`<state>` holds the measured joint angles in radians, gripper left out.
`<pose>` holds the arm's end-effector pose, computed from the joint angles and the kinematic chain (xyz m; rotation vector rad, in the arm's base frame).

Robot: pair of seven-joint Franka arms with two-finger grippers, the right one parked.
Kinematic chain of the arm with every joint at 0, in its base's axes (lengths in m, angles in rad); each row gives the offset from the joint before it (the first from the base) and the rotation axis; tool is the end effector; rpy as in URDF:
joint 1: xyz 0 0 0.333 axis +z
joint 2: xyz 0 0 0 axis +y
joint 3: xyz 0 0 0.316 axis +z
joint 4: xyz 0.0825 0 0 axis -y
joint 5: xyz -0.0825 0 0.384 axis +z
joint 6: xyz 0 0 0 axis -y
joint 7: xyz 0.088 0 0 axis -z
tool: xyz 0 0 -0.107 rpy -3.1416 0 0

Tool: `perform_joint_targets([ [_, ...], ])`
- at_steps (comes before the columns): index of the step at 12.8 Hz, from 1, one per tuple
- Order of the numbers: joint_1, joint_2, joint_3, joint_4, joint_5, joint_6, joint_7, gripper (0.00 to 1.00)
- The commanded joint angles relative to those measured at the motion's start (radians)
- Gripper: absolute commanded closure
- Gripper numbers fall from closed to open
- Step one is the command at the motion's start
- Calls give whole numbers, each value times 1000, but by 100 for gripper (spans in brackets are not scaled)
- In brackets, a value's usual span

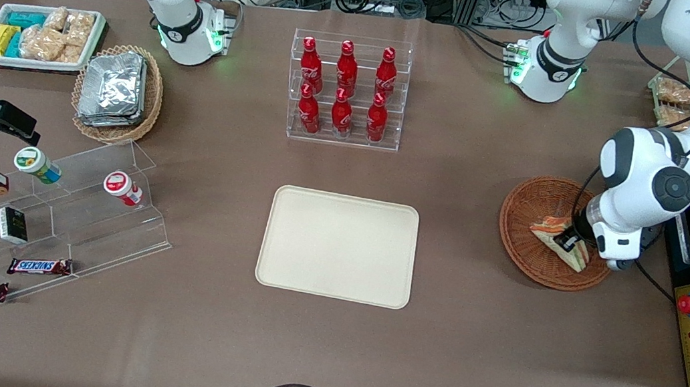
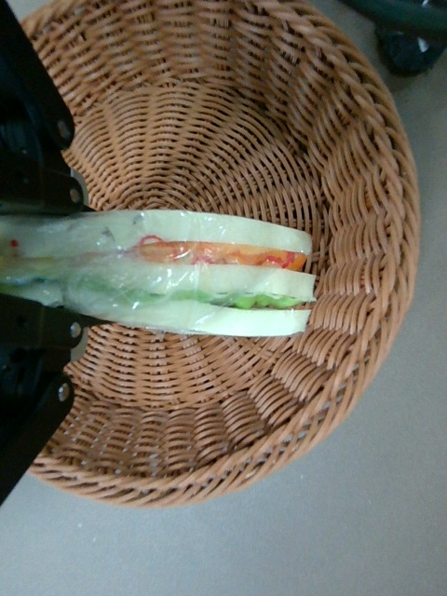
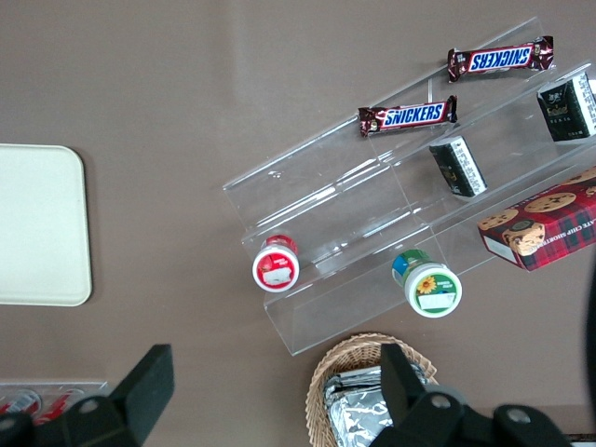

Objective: Place sandwich from basket to tray
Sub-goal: 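Close the left gripper on the sandwich and lift it from the basket, then carry the sandwich with the left gripper over the cream tray and lower it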

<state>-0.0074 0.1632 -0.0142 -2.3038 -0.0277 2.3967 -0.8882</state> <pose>0.5172 -0.0114 0.2701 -2.8240 -1.3428 0.1128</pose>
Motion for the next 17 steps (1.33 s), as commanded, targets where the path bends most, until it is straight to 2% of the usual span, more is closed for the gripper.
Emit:
perform_joint_targets([
  [1,-3,-33,-1,96,12,-156,37,100],
  [5,-8,1,-7,378,9,-454,112,100],
  [10,-14,125,-116,743,9,-720,258,100],
  [14,-14,219,-275,883,8,-737,265,100],
  [17,-22,300,-383,919,18,-722,284,100],
])
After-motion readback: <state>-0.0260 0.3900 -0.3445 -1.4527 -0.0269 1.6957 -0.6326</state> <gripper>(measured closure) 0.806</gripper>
